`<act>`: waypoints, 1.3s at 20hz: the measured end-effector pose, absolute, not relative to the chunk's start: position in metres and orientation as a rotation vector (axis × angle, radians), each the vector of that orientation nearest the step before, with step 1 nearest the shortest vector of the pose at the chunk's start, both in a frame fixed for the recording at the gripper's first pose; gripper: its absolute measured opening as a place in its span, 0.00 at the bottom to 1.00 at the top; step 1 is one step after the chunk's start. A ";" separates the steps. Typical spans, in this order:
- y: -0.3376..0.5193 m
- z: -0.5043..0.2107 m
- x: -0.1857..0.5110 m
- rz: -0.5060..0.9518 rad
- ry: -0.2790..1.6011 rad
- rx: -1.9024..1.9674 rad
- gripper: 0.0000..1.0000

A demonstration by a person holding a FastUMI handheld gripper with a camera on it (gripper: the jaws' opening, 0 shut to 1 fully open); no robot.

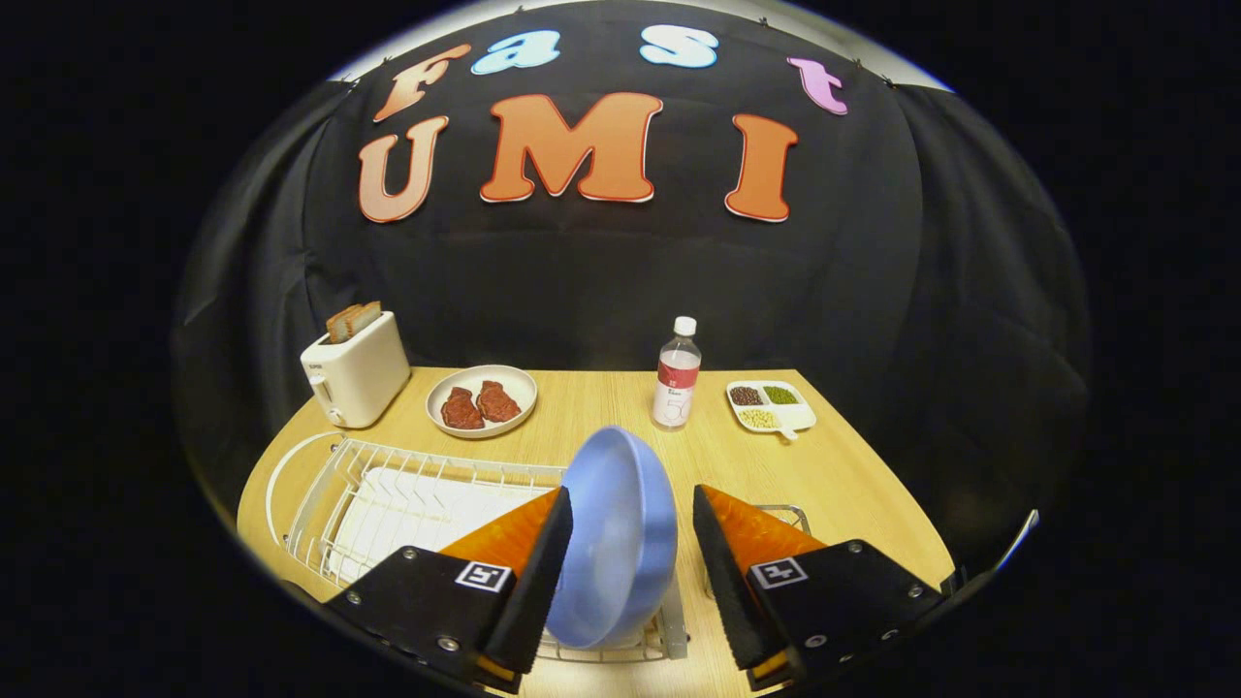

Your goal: Take the plate from the dish rack, then take the spoon from the basket and place it into the plate.

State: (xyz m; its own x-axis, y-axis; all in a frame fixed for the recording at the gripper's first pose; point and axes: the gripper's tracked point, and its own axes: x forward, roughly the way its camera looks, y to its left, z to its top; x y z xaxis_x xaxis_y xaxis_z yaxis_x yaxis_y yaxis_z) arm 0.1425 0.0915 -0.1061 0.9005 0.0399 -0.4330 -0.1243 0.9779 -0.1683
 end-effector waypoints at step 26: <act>0.085 -0.065 0.146 -0.094 0.494 -0.226 0.23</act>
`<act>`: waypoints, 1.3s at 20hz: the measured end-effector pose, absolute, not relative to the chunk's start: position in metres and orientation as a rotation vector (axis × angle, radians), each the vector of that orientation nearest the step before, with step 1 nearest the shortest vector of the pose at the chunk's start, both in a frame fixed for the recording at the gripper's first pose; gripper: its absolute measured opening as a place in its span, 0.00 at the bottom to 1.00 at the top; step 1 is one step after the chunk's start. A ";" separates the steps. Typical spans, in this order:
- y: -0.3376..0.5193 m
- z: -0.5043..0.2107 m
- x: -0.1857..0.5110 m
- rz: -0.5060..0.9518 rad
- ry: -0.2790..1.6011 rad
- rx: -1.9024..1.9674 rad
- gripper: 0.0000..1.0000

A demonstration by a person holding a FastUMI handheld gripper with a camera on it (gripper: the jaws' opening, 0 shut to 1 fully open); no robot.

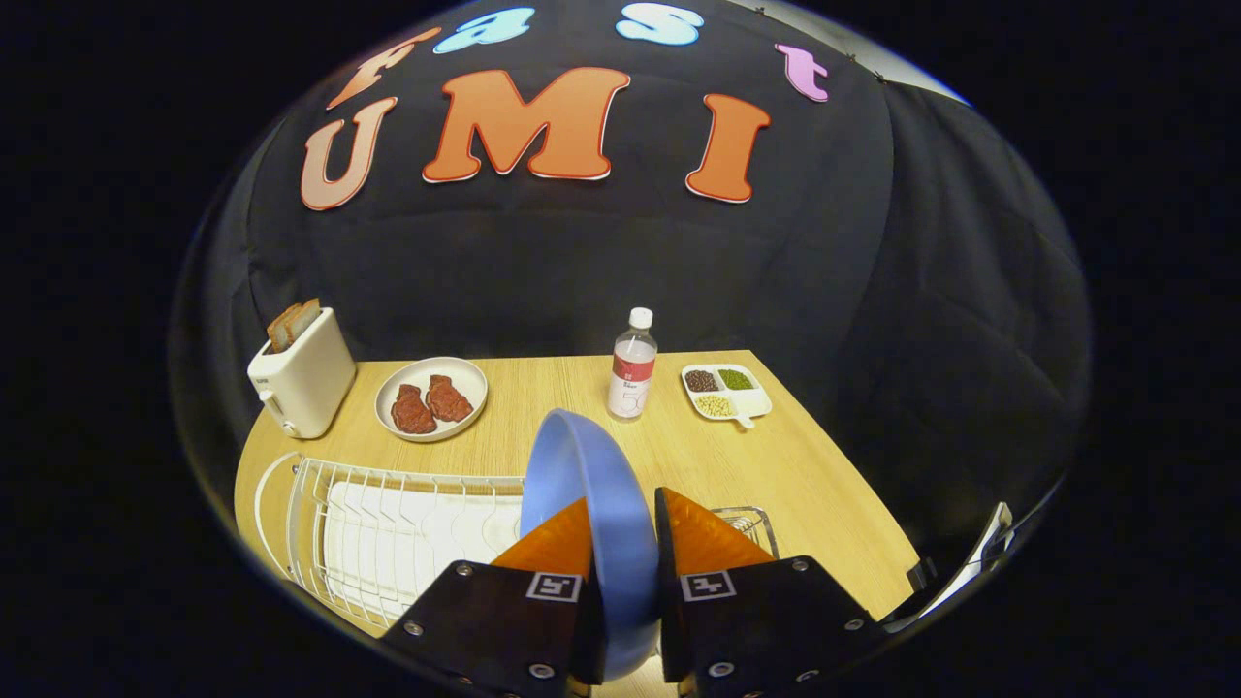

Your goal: Take the plate from the dish rack, then take the spoon from the basket and place it into the plate.

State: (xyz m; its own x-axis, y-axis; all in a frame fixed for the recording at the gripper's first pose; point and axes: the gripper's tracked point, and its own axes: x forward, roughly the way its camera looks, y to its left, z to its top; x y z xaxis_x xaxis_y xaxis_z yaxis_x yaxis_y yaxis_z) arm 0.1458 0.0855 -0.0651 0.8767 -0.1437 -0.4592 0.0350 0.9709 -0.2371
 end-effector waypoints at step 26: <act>0.038 -0.097 -0.058 -0.024 0.577 0.046 0.23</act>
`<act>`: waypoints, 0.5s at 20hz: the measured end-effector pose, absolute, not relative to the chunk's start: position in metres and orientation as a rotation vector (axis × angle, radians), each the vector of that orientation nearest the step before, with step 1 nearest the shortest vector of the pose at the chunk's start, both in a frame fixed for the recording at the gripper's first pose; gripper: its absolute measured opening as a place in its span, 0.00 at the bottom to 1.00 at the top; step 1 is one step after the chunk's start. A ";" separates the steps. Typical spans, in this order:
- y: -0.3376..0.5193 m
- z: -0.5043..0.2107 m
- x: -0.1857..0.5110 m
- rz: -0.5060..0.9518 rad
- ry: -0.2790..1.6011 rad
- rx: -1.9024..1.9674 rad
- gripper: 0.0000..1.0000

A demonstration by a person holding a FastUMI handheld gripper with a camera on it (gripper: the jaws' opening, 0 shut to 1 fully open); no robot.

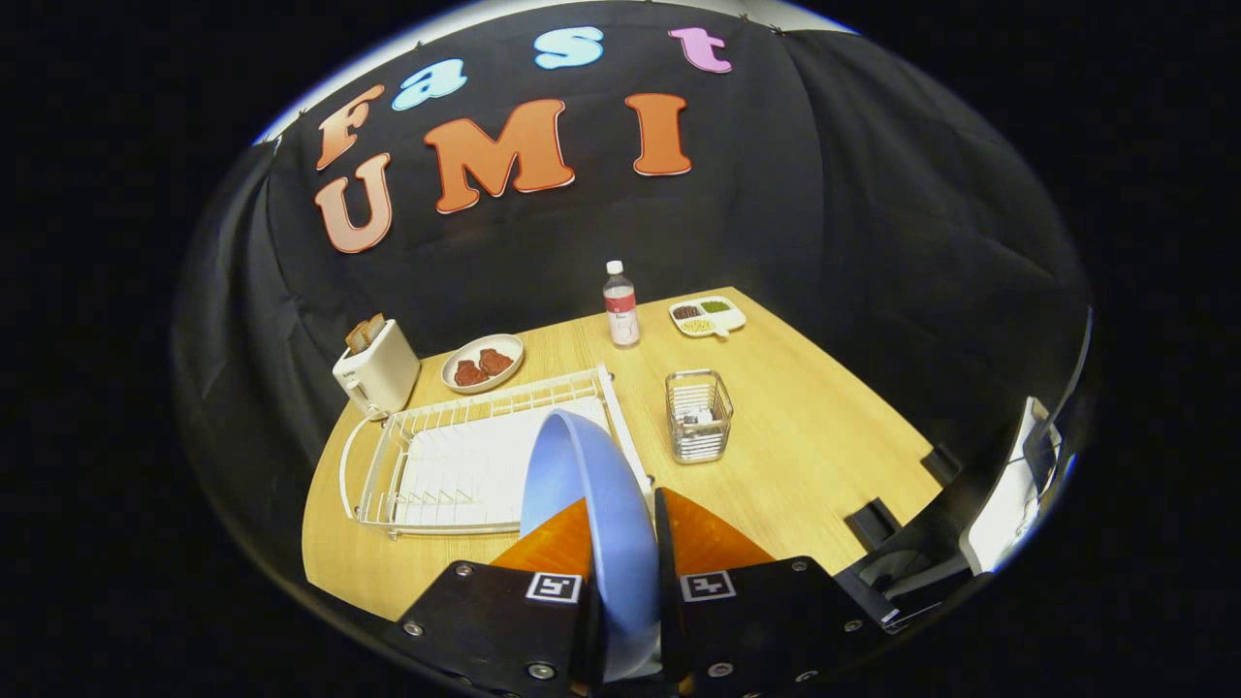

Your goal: Take the plate from the dish rack, then take the spoon from the basket and place it into the plate.

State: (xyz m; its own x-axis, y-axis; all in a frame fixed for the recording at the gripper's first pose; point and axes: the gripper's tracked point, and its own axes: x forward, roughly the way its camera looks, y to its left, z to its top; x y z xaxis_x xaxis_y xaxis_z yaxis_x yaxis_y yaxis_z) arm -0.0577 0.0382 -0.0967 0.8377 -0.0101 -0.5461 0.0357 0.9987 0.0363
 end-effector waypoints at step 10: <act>0.053 -0.164 -0.087 0.027 0.684 0.250 0.23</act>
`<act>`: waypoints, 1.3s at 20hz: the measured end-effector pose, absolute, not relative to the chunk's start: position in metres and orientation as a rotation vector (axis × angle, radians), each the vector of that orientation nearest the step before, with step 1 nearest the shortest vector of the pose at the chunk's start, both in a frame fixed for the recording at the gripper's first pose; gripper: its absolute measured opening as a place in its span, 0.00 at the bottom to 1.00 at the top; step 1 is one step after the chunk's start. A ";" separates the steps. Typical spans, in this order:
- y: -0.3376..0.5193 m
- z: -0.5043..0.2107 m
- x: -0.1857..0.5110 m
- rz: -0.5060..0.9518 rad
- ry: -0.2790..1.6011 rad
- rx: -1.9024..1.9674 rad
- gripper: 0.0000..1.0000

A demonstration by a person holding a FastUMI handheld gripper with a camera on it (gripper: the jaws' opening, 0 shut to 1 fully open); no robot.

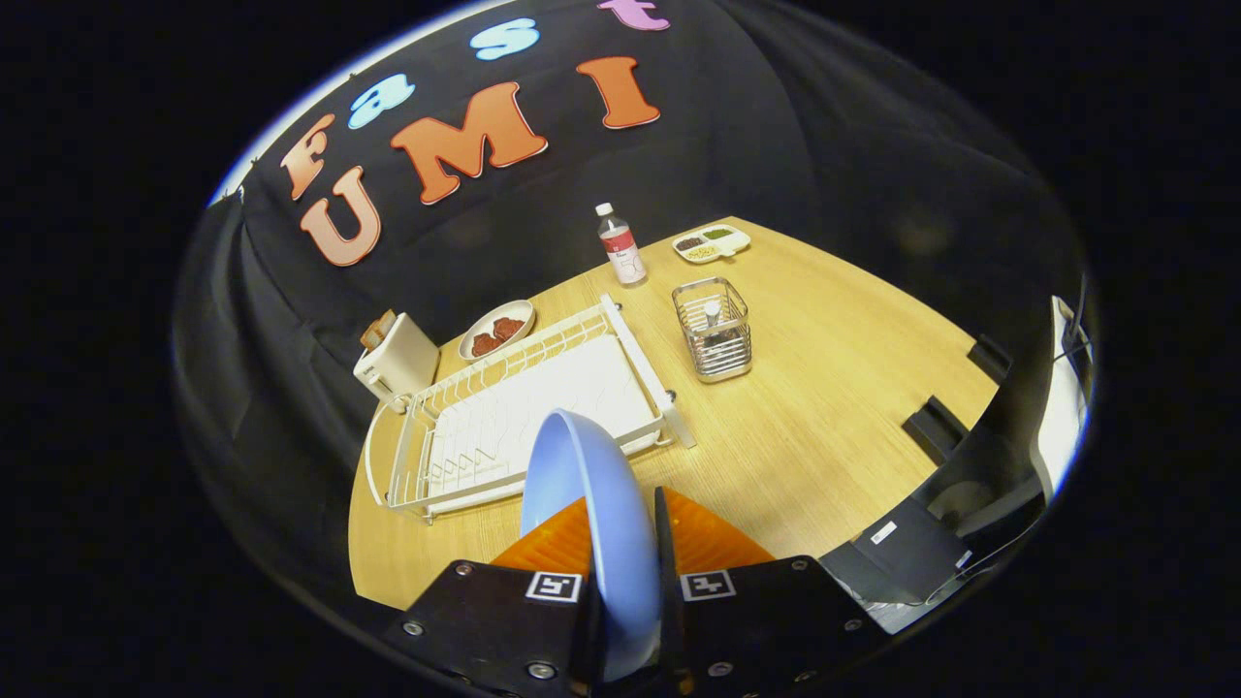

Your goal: Take the plate from the dish rack, then take the spoon from the basket and place it into the plate.

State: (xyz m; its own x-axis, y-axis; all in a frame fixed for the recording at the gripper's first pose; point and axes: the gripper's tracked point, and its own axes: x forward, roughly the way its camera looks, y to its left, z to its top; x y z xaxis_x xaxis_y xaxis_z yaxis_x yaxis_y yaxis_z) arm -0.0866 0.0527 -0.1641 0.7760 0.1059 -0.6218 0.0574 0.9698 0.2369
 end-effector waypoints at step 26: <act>0.069 -0.269 -0.081 -0.028 0.847 0.522 0.33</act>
